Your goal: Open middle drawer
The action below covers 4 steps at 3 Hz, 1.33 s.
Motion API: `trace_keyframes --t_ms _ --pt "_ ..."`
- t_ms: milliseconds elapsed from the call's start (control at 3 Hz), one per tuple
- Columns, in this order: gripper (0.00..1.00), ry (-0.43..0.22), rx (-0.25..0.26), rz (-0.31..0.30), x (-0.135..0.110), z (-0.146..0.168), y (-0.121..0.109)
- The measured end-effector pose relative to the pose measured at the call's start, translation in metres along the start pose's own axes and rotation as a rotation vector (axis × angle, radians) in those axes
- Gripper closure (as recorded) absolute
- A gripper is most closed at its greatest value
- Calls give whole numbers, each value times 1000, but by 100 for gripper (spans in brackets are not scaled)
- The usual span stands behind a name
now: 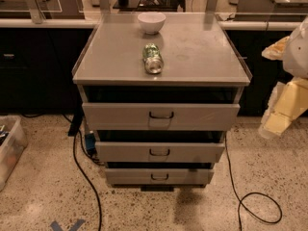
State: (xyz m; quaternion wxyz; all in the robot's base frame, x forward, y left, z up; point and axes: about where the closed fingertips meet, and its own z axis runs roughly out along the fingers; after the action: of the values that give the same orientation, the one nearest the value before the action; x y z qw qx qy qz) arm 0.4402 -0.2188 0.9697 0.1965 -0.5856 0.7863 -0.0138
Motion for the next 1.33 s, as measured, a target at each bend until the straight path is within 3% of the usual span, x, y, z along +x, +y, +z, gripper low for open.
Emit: trace_keyframes --t_ms 333,667,1000,1333 --pt "0 -7 10 32 3 25 8" --pt "0 -55 20 79 -1 71 20" --pt "0 -135 40 139 -5 112 20" --pt "0 -282 55 223 4 143 2"
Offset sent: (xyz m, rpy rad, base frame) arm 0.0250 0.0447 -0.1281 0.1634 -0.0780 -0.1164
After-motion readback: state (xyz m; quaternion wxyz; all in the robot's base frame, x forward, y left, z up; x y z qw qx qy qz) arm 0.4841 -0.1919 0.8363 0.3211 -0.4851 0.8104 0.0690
